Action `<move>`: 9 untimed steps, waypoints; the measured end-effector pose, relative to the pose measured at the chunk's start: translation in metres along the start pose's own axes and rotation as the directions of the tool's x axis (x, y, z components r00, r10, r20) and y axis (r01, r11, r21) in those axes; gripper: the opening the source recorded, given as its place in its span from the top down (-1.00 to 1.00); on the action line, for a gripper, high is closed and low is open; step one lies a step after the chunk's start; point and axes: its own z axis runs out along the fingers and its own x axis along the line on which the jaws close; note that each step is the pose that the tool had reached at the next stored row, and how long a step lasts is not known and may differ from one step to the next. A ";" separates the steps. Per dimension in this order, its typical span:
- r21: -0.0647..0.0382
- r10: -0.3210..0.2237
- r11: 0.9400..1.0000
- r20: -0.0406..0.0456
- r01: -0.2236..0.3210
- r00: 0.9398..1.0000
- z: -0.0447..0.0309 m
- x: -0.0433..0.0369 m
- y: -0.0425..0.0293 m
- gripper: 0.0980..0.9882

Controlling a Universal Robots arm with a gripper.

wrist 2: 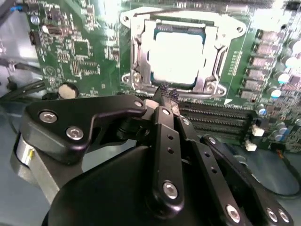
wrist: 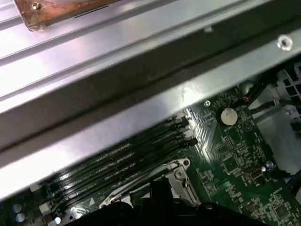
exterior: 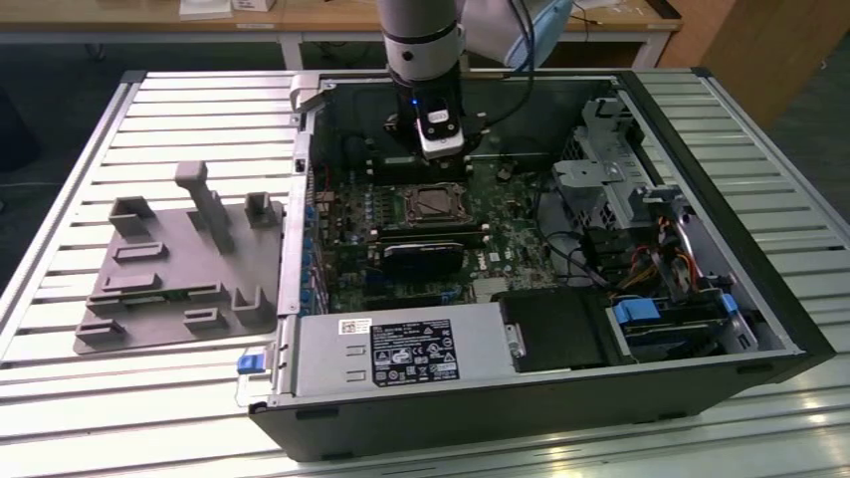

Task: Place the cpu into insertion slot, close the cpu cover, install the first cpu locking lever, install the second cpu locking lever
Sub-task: 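Install the first cpu locking lever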

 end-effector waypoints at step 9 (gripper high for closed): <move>0.012 -0.001 1.000 -0.006 0.001 1.000 -0.0002 -0.0101 -0.0158 0.98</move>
